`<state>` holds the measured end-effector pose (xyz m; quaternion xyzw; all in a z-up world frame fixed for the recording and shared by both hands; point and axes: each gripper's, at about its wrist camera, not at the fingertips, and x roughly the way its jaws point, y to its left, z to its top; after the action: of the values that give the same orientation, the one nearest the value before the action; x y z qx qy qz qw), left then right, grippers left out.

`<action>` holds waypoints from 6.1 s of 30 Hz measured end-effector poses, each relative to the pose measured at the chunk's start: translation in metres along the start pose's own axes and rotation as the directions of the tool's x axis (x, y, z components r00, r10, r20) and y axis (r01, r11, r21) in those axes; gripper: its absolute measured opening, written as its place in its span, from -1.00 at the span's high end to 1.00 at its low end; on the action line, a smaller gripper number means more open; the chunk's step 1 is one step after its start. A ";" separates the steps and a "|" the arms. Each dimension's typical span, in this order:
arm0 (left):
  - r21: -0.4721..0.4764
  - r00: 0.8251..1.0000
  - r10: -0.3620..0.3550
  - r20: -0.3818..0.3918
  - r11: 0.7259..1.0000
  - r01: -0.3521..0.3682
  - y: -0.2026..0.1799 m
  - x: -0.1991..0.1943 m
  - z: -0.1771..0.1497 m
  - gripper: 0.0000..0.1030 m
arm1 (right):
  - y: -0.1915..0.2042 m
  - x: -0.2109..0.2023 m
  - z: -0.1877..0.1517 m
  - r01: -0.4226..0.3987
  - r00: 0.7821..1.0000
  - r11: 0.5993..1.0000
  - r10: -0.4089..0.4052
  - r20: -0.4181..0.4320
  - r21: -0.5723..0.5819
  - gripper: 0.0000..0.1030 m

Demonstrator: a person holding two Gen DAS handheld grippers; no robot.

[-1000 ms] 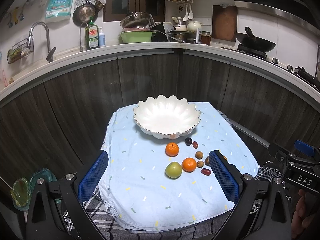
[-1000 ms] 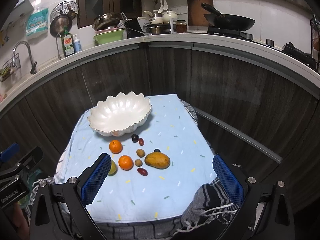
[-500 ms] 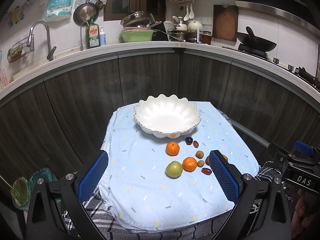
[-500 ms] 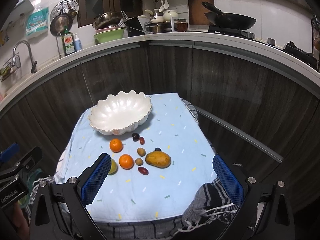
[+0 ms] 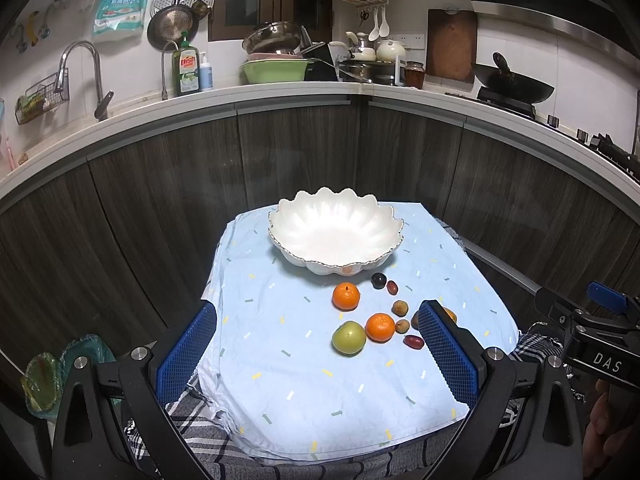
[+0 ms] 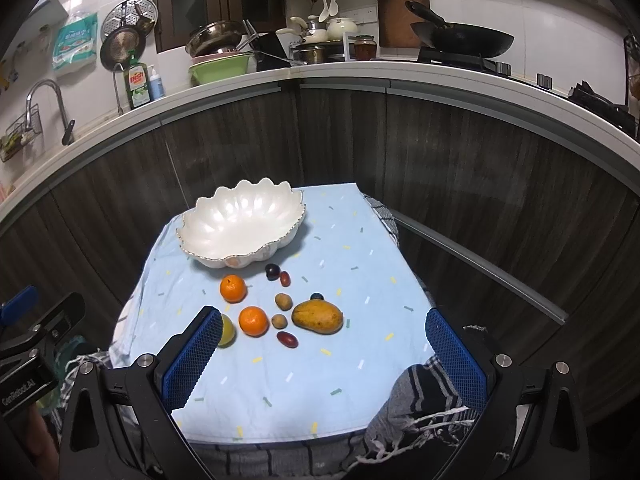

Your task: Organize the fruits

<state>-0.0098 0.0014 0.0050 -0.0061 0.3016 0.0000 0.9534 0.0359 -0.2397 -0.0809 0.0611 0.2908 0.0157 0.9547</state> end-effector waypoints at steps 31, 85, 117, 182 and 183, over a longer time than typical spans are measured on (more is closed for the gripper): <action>0.042 1.000 -0.006 -0.009 0.999 0.006 -0.006 0.016 0.005 -0.99 | 0.001 0.011 0.001 -0.028 1.000 1.000 0.028 0.002 -0.009 -0.99; 0.143 0.971 -0.061 -0.230 0.985 0.095 -0.033 0.190 -0.049 -0.91 | 0.003 0.182 -0.016 0.015 0.989 0.991 -0.034 -0.141 -0.135 -0.99; 0.135 0.954 -0.092 -0.287 0.982 0.135 -0.038 0.238 -0.077 -0.62 | 0.002 0.240 -0.037 -0.008 0.970 0.992 -0.023 -0.242 -0.126 -0.94; 0.097 0.965 -0.135 -0.226 0.982 0.160 -0.028 0.221 -0.078 0.05 | 0.010 0.235 -0.045 -0.067 0.972 0.985 0.030 -0.231 -0.157 -0.48; 0.097 0.965 -0.134 -0.224 0.983 0.159 -0.028 0.220 -0.078 0.05 | 0.011 0.233 -0.044 -0.069 0.973 0.985 0.031 -0.230 -0.157 -0.48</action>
<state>0.1256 -0.0287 -0.1846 0.0260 0.4018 -0.0885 0.9111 0.2051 -0.2090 -0.2452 -0.0125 0.3938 0.0705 0.9164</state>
